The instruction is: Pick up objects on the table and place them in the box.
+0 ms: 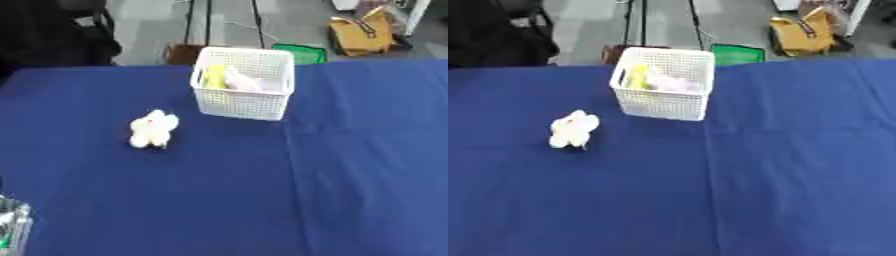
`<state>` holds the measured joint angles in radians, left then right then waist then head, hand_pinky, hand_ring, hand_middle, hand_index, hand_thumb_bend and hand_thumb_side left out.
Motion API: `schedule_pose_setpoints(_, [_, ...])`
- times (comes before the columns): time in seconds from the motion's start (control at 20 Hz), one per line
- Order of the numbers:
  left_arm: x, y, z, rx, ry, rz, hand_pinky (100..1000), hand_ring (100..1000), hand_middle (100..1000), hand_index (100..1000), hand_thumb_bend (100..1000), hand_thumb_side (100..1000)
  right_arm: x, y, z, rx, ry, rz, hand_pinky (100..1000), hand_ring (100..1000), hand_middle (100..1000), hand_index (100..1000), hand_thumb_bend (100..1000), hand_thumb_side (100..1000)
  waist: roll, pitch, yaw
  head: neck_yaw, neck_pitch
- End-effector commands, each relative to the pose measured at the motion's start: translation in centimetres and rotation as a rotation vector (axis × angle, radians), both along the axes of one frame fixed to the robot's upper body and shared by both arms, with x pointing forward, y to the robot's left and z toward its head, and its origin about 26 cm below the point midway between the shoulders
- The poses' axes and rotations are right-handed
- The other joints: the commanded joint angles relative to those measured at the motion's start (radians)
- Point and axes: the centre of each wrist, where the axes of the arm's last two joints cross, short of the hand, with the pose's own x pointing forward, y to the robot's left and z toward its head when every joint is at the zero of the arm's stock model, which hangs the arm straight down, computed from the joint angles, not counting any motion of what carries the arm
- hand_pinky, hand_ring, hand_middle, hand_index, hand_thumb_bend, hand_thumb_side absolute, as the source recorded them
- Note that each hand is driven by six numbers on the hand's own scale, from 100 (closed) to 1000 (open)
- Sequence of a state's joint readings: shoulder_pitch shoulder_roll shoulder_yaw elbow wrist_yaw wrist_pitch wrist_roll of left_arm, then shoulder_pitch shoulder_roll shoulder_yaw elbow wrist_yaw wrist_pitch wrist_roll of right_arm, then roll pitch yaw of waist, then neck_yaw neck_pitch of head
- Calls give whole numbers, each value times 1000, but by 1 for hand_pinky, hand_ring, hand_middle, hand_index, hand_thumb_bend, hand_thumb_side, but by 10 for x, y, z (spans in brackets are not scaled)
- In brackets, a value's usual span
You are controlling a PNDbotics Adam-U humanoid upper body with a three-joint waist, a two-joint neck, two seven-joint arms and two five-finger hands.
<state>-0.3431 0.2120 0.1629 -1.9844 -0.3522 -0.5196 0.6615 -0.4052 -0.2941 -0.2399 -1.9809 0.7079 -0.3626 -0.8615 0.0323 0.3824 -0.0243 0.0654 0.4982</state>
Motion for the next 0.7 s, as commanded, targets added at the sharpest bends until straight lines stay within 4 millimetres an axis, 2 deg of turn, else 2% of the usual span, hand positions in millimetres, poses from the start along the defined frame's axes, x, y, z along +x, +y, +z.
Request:
schedule_pose_setpoints(0.05, [-2, 1, 6, -69, -193, -35, 705, 771, 798, 804, 100, 715, -4, -2, 8, -17, -88, 12, 735, 736, 633, 777, 100, 903, -3, -15, 0, 3, -15])
schedule_pose_setpoints(0.6, [-2, 1, 7, -66, -190, -30, 710, 776, 803, 808, 100, 714, -4, -2, 9, -16, -87, 11, 735, 736, 632, 777, 100, 902, -5, -10, 0, 5, -23])
schedule_pose_setpoints(0.7, [-3, 5, 7, -35, -168, -10, 756, 808, 825, 840, 100, 740, -4, -2, 9, -17, -87, 10, 735, 735, 632, 777, 100, 902, -5, -11, 1, 3, -19])
